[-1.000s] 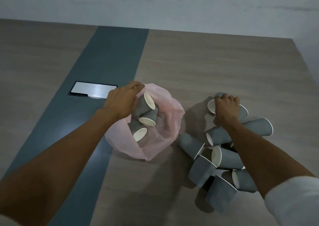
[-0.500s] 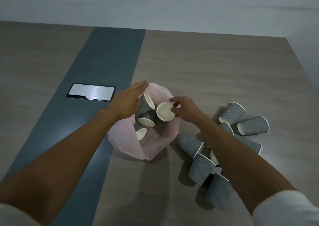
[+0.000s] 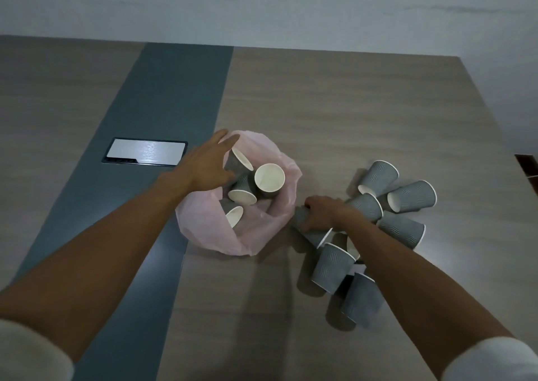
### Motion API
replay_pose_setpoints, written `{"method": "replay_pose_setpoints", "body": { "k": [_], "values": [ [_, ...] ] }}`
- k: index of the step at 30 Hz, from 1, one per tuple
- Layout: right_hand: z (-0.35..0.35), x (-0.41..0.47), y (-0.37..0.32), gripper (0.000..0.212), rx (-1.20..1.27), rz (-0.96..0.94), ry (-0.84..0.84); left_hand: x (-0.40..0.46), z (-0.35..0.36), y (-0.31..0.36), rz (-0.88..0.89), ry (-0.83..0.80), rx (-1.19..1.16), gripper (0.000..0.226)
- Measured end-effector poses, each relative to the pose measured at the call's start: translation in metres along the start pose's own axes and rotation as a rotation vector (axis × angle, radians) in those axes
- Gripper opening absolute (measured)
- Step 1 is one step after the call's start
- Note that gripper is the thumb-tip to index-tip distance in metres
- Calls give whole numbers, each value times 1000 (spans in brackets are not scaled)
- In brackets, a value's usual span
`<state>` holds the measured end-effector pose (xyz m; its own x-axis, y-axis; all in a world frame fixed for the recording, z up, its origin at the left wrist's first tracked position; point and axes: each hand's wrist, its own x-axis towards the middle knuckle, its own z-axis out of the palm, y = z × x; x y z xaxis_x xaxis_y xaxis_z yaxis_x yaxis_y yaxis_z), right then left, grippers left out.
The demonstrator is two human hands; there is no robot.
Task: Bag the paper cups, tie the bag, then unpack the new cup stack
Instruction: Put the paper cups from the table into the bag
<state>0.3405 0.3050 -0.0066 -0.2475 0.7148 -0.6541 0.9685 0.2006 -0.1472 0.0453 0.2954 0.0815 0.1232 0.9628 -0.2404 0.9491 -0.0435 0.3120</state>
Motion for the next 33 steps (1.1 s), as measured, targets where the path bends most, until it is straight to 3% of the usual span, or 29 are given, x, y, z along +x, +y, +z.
{"method": "replay_pose_setpoints", "body": {
  "k": [2, 5, 8, 11, 16, 19, 24, 26, 28, 30, 32, 33],
  "values": [
    [-24, -7, 3, 42, 224, 11, 133, -3, -4, -8, 24, -36, 7, 89],
    [-63, -23, 0, 26, 779, -41, 309, -11, -13, -13, 51, -45, 50, 86],
    [-67, -35, -24, 47, 1227, -248, 310, -15, -19, -16, 73, -64, 90, 83],
    [-42, -33, -59, 62, 1303, -395, 300, -16, -25, -21, 99, -94, 50, 82],
    [-7, -12, -108, 63, 1128, -390, 306, -16, -33, -12, 49, -84, -90, 79],
    [7, -1, -127, 67, 943, -454, 406, -16, -30, -8, 39, -70, -182, 73],
    [17, 2, -127, 64, -67, -517, 655, -11, -15, -14, 49, 2, -212, 72],
    [14, -2, -120, 53, -112, -560, 702, -10, -9, -19, 61, 24, -211, 74],
    [7, -6, -109, 31, 220, -434, 907, -11, -8, -23, 70, 37, -181, 74],
    [6, -1, -89, 30, 669, -18, 952, -13, -9, -25, 65, 47, -167, 74],
    [4, 5, -74, 43, 1048, 381, 664, -14, -9, -27, 52, 49, -162, 75],
    [6, 5, -70, 48, 1209, 467, 465, -15, -10, -27, 46, 47, -158, 75]
  ]
}}
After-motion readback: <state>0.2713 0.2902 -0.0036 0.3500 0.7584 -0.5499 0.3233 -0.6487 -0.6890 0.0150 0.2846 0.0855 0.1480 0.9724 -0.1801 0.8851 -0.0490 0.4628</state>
